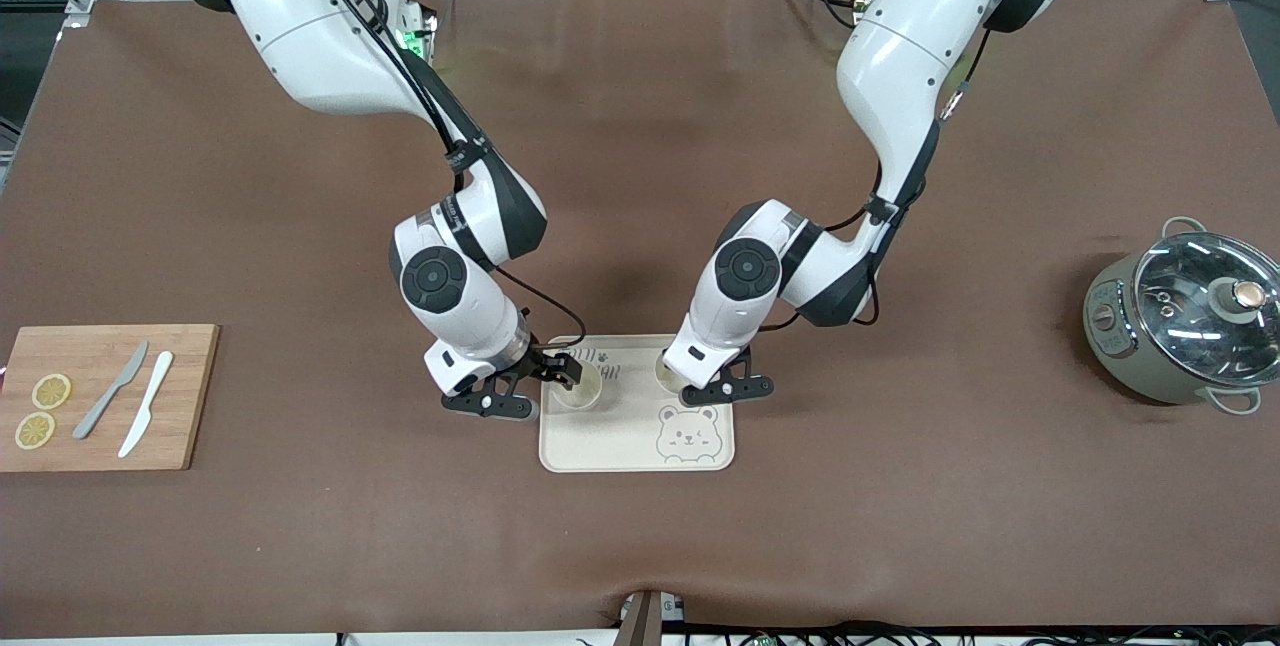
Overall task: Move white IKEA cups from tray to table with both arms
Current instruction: 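Close both grippers on the two white cups, then carry the cup with the left gripper toward the pot and lower it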
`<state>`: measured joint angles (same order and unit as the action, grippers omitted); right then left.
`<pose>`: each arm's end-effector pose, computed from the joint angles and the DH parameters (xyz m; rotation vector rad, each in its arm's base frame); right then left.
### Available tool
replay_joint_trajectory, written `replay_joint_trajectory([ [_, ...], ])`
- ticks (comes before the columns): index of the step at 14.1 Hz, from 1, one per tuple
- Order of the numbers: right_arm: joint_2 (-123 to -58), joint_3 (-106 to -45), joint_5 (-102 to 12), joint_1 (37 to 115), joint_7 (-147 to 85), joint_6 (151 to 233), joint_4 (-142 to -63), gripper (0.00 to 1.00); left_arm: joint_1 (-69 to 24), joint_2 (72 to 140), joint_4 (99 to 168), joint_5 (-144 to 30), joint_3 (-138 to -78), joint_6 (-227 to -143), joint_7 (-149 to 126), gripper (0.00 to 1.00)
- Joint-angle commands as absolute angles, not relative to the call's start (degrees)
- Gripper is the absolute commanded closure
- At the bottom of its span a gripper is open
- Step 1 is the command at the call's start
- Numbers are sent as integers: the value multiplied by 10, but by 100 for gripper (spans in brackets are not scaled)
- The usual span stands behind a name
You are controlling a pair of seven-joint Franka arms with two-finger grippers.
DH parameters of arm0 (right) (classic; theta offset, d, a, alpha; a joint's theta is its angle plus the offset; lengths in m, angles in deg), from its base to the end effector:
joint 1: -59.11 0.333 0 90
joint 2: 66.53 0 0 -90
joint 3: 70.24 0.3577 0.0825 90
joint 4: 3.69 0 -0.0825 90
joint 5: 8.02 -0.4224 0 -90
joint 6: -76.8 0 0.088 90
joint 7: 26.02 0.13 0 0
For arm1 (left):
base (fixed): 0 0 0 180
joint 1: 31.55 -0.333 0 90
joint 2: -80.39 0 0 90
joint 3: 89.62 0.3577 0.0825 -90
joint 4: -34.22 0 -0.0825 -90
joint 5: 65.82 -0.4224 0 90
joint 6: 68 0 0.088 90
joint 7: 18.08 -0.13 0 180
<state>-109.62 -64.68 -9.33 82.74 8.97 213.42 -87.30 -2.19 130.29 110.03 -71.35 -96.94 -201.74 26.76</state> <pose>0.7069 0.3786 0.2408 -2.9672 0.2205 -0.1584 0.6772 -0.4692 0.2080 3.0201 0.2012 0.1497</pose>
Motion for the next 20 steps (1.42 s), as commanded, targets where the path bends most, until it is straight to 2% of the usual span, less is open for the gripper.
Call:
replay_joint_trajectory([
  [1, -1114, -650, -85, 834, 94, 2150, -860, 0, -25, 1282, 1100, -735, -963, -1992, 284, 100],
  [2, -1118, -650, -85, 836, 94, 2152, -860, 0, -25, 1265, 1101, -736, -960, -1973, 284, 100],
  [4, -1121, -651, -85, 838, 95, 2153, -860, 0, -35, 1227, 1103, -759, -954, -1872, 268, 100],
  [5, -1123, -651, -85, 838, 95, 2157, -860, 0, -44, 1205, 1122, -762, -956, -1855, 258, 100],
  [8, -1129, -651, -82, 839, 95, 2173, -860, 0, -97, 1121, 1214, -757, -975, -1860, 199, 100],
  [10, -1129, -651, -81, 839, 95, 2173, -860, 0, -154, 1070, 1290, -754, -1011, -1893, 157, 100],
  [12, -1129, -651, -81, 841, 95, 2173, -860, 0, -234, 1031, 1348, -753, -1074, -1914, 130, 100],
  [14, -1129, -651, -79, 841, 95, 2173, -860, 0, -345, 1001, 1391, -753, -1163, -1921, 89, 100],
  [18, -1131, -651, -77, 841, 90, 2172, -860, 0, -617, 987, 1470, -750, -1386, -1948, -2, 100],
  [20, -1131, -651, -52, 840, 90, 2172, -860, 0, -708, 978, 1524, -751, -1450, -1987, -46, 100],
])
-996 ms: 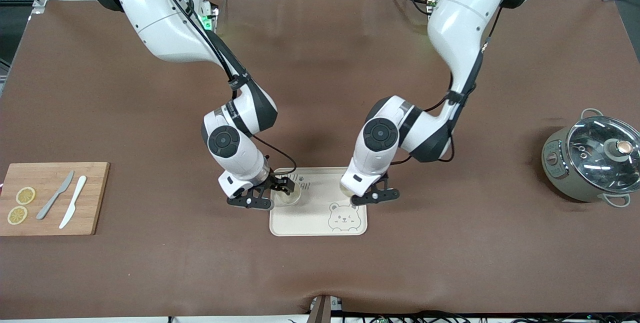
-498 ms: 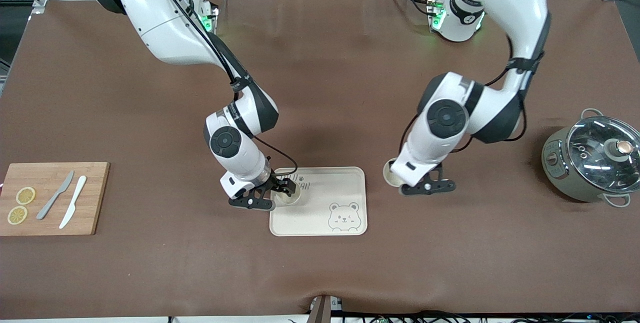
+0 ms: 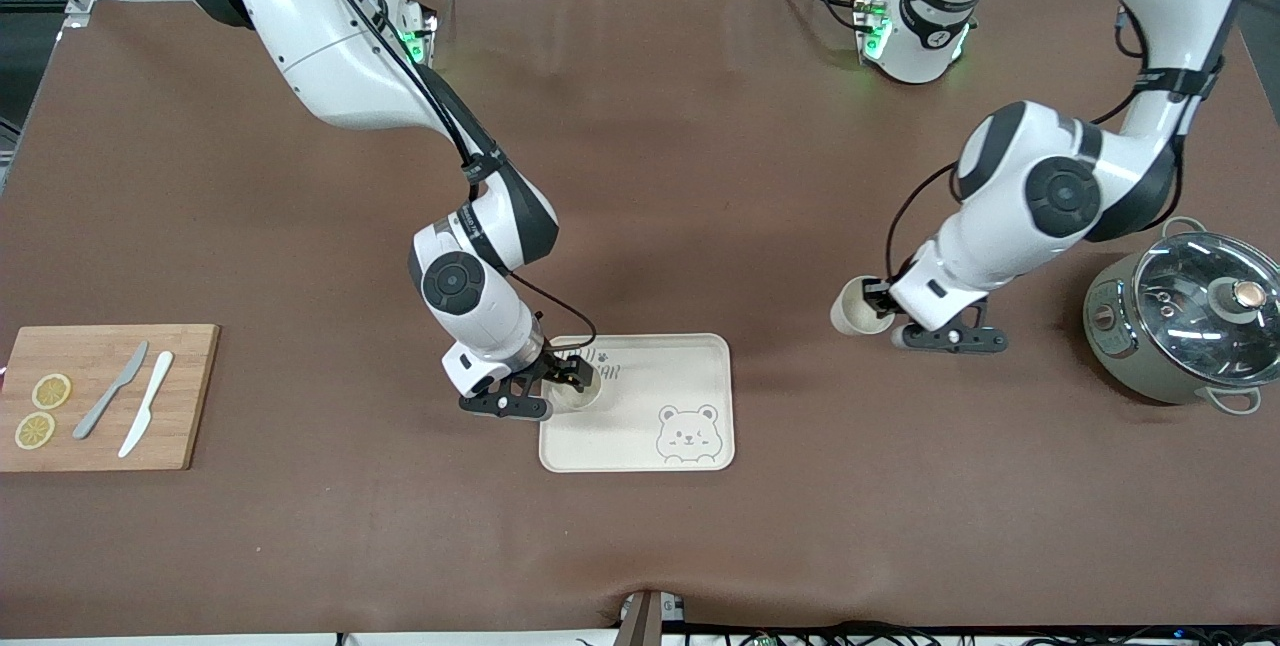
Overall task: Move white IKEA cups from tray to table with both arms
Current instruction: 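Carry the cup with the left gripper toward the pot and lower it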
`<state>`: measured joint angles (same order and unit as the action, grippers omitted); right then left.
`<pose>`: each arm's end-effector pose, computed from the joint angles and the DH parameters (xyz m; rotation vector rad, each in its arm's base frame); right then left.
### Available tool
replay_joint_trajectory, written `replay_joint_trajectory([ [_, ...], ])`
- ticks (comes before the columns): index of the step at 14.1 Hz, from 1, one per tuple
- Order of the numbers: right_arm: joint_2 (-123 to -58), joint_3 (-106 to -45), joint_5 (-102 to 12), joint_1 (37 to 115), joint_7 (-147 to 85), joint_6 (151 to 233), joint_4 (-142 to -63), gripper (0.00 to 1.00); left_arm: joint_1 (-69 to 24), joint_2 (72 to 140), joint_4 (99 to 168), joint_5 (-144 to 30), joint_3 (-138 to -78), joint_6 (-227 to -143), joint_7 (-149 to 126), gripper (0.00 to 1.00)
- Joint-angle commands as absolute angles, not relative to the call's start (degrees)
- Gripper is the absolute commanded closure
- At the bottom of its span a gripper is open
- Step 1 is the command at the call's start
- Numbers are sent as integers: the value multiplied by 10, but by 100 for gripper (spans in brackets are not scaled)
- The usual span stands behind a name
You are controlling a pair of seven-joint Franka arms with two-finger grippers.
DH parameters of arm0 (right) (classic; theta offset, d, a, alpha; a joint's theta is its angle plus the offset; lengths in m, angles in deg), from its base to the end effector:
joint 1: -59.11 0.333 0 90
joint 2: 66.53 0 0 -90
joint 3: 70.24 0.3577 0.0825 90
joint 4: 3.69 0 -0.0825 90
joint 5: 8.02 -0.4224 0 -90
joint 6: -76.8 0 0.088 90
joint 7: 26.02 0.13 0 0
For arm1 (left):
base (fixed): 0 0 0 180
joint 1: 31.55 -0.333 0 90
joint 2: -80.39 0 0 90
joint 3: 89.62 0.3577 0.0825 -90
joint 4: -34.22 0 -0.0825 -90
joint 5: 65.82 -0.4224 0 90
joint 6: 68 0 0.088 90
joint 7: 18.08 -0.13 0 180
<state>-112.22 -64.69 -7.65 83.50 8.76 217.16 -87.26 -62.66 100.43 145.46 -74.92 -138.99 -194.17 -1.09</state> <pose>0.7046 0.3884 0.2119 -2.9725 0.1723 -0.1995 0.6272 -0.1690 0.3598 3.0003 -0.1184 -0.0014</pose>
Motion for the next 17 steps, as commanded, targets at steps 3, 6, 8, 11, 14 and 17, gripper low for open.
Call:
replay_joint_trajectory([
  [3, -1132, -651, -43, 841, 90, 2172, -860, 0, -737, 975, 1572, -758, -1467, -2035, -69, 100],
  [6, -1134, -651, -42, 842, 92, 2172, -860, 0, -736, 981, 1589, -773, -1466, -2063, -79, 100],
  [8, -1135, -651, -42, 842, 90, 2172, -860, 0, -737, 982, 1603, -787, -1465, -2076, -79, 100],
  [11, -1136, -650, -45, 842, 90, 2172, -860, 16, -737, 988, 1609, -808, -1462, -2082, -78, 100],
  [14, -1137, -650, -46, 842, 90, 2172, -860, 38, -738, 1005, 1611, -848, -1447, -2098, -73, 100],
  [17, -1137, -650, -46, 842, 89, 2172, -860, 59, -738, 1022, 1613, -877, -1434, -2103, -72, 100],
])
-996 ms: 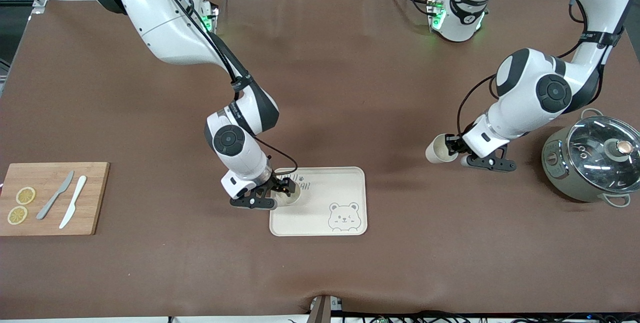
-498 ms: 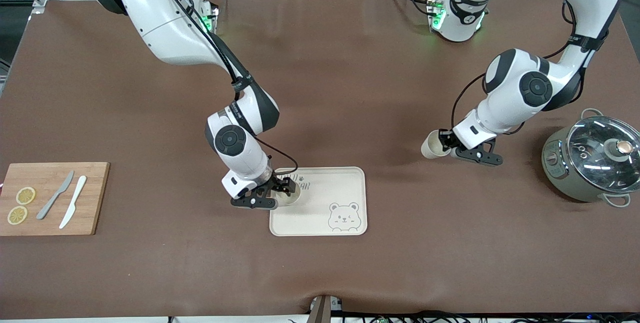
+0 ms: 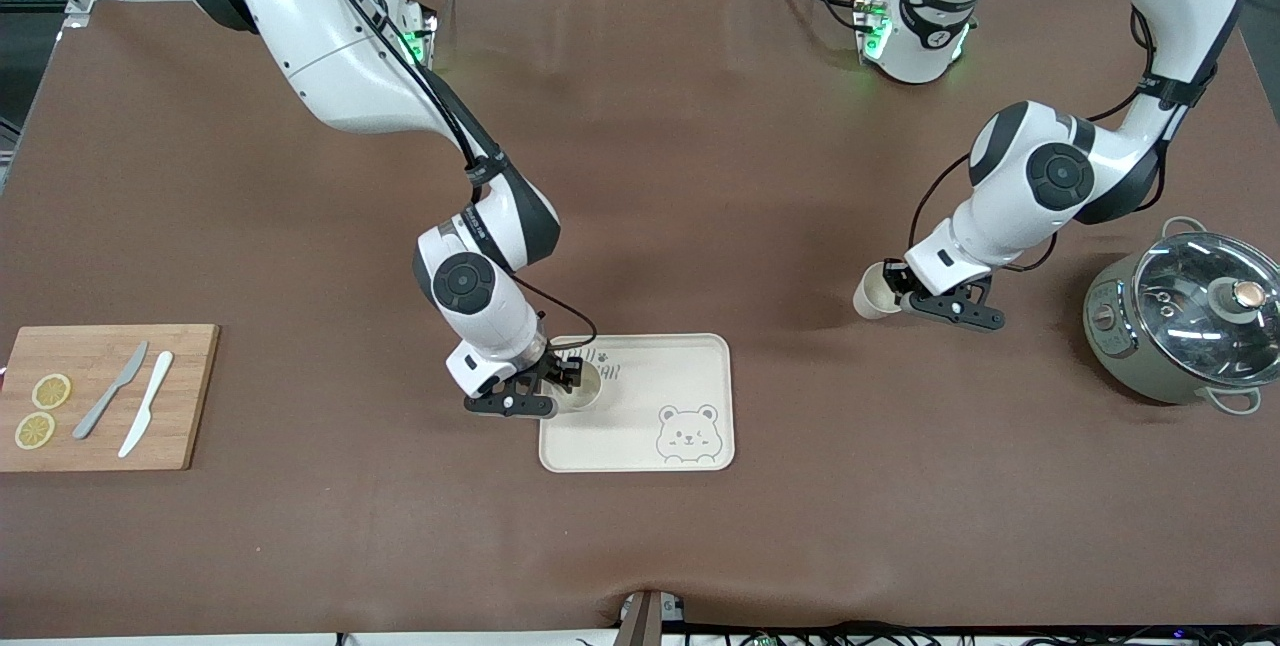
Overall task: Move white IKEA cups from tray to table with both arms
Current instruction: 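Carry the cup with the left gripper toward the pot and lower it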
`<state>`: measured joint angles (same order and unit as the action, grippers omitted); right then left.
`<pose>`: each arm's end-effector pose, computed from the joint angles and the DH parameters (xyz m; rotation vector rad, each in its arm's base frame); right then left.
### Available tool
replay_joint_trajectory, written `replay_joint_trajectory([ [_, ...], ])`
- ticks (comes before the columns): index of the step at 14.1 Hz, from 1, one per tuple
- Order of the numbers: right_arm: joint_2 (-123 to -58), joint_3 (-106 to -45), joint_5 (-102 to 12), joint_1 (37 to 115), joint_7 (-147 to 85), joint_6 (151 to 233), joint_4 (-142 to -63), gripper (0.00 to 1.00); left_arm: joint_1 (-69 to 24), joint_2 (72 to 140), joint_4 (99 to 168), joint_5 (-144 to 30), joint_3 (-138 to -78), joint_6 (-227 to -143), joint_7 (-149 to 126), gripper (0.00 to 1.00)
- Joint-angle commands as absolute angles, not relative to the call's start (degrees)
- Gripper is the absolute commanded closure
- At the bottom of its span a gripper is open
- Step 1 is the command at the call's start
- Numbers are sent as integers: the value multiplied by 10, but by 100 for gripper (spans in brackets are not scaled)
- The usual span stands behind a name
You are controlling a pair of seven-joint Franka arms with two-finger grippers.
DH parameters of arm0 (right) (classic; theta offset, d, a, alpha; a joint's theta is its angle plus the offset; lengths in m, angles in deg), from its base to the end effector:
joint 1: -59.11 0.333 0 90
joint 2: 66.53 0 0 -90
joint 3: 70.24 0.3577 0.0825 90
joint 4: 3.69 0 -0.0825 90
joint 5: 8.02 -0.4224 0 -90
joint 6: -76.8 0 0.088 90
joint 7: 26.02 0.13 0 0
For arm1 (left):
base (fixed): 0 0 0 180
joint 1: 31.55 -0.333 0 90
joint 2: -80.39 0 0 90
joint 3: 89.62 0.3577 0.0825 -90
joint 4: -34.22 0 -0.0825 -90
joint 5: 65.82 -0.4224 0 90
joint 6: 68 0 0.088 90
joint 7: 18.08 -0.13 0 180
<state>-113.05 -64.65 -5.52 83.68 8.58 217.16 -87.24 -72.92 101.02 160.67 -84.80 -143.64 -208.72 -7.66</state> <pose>0.7019 0.3898 0.2005 -3.0027 0.1250 -0.2037 0.5773 -0.1232 0.2747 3.0314 -0.3854 0.0799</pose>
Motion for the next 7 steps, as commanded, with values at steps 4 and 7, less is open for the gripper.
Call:
replay_joint_trajectory([
  [4, -1137, -650, -46, 842, 87, 2172, -854, 91, -736, 1043, 1609, -898, -1430, -2109, -66, 100],
  [7, -1136, -650, -47, 842, 87, 2169, -852, 100, -736, 1058, 1605, -902, -1429, -2118, -60, 100],
])
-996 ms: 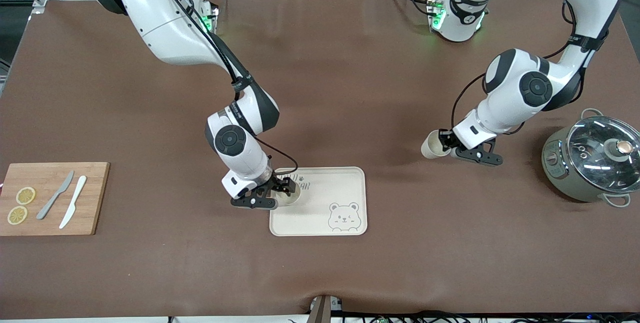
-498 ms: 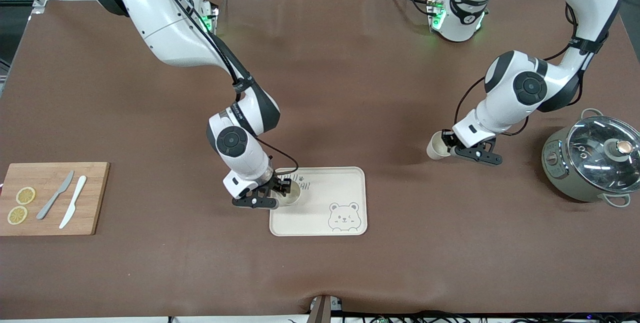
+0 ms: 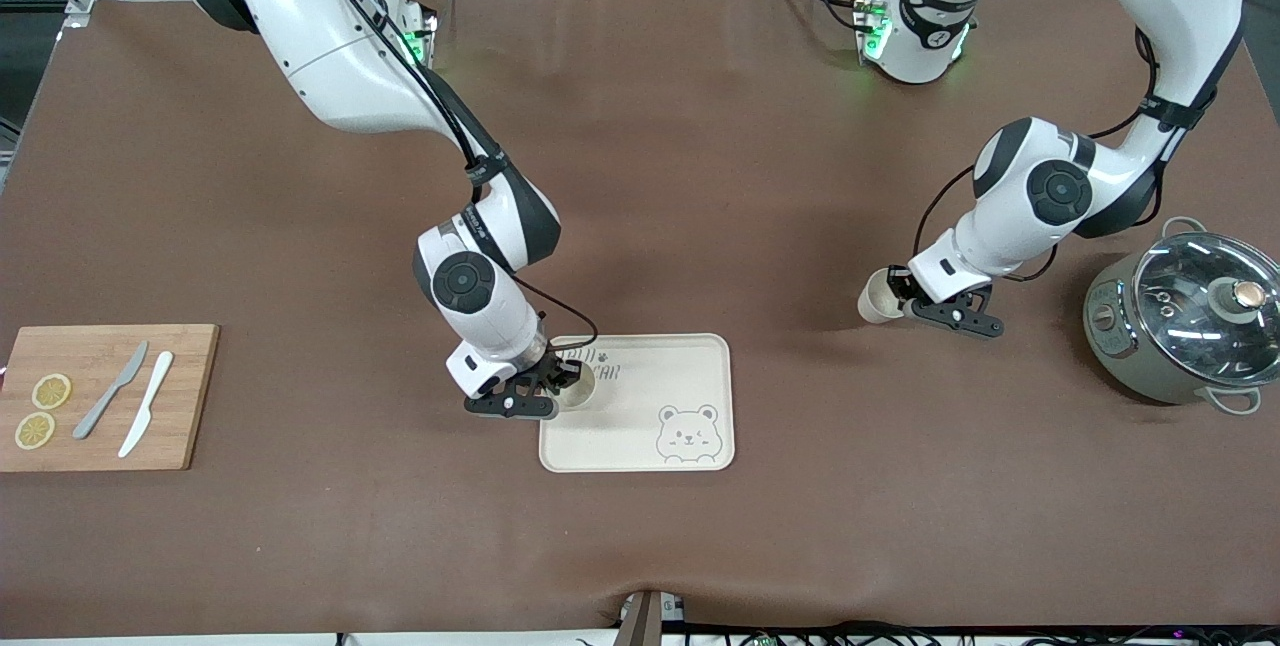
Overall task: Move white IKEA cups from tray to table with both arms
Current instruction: 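Carry the cup with the left gripper toward the pot and lower it, then open the left gripper while the right gripper carries its cup toward the board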
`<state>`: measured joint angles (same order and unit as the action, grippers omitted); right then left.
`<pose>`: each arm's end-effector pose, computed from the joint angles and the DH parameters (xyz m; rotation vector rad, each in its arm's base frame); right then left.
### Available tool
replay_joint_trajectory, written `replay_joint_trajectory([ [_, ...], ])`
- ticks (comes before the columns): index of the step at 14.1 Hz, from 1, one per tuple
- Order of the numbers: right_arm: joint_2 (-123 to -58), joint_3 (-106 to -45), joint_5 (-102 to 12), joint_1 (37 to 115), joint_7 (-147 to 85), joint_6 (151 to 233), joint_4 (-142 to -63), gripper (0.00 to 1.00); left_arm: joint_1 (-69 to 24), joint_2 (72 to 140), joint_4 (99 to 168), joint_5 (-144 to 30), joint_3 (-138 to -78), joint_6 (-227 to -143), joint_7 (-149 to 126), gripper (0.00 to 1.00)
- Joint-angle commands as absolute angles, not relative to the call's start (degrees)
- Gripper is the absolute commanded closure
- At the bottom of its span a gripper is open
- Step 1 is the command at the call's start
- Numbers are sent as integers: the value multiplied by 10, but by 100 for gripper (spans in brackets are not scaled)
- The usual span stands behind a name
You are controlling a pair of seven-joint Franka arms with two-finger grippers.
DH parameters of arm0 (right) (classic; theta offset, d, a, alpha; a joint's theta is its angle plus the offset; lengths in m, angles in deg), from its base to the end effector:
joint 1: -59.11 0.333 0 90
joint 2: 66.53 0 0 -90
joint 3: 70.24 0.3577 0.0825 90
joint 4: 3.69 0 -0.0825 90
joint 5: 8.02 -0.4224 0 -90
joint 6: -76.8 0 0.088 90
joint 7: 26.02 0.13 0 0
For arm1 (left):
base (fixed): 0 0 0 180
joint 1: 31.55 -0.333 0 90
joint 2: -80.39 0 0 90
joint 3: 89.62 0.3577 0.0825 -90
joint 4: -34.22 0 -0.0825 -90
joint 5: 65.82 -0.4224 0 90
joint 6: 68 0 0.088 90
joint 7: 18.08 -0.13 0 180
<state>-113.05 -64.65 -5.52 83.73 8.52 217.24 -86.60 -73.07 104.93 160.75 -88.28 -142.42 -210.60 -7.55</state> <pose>0.7050 0.3918 0.2061 -2.9953 0.1227 -0.2196 0.5794 -0.1140 0.2492 3.0097 -0.4096 0.0698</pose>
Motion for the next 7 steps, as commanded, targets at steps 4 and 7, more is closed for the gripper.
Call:
replay_joint_trajectory([
  [4, -1135, -649, -49, 842, 87, 2167, -852, 100, -729, 1086, 1599, -979, -1411, -2120, -10, 100],
  [7, -1125, -646, -52, 842, 87, 2158, -847, 100, -732, 1116, 1591, -1044, -1410, -2120, 35, 100],
])
